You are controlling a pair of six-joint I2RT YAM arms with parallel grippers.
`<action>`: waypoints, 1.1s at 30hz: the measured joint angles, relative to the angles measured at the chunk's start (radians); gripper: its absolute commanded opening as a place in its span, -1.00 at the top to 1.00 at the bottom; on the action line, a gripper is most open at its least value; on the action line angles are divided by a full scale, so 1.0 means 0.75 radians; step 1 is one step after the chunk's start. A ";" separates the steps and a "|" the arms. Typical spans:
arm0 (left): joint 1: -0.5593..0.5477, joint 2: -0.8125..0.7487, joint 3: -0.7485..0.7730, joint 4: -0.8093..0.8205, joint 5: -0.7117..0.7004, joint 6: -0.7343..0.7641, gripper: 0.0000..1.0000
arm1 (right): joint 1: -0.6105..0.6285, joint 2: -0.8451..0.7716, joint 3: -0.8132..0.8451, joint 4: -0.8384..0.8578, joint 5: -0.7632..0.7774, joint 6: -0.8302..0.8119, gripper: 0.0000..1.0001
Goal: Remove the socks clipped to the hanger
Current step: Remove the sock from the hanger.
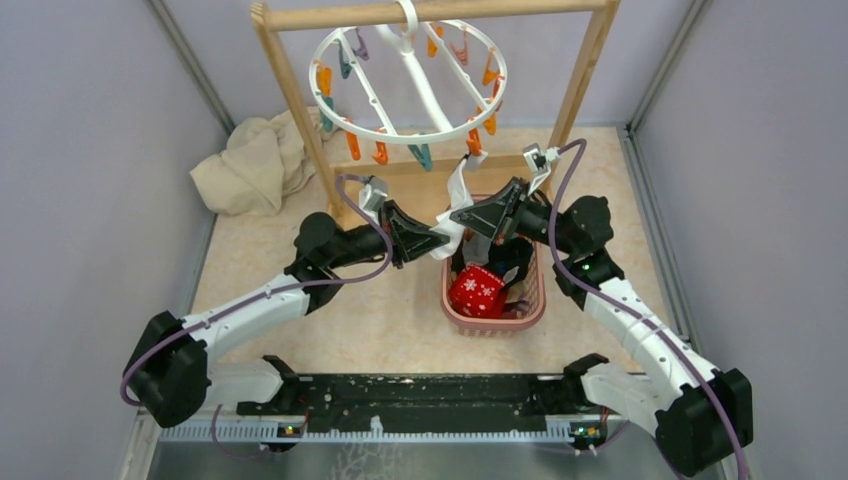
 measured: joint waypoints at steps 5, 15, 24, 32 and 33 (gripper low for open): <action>0.000 0.003 0.032 -0.038 0.004 0.001 1.00 | 0.000 0.000 -0.006 0.004 -0.004 0.001 1.00; 0.000 -0.042 0.076 -0.310 -0.107 0.040 1.00 | -0.001 -0.002 -0.014 -0.077 -0.003 -0.054 0.19; 0.003 -0.105 0.131 -0.573 -0.194 0.076 1.00 | -0.001 -0.055 -0.002 -0.401 0.114 -0.277 0.06; 0.003 -0.138 0.228 -0.760 -0.237 0.111 1.00 | -0.001 -0.152 0.090 -0.634 0.304 -0.537 0.06; 0.003 -0.138 0.246 -0.784 -0.240 0.115 1.00 | -0.001 -0.162 0.104 -0.656 0.331 -0.569 0.06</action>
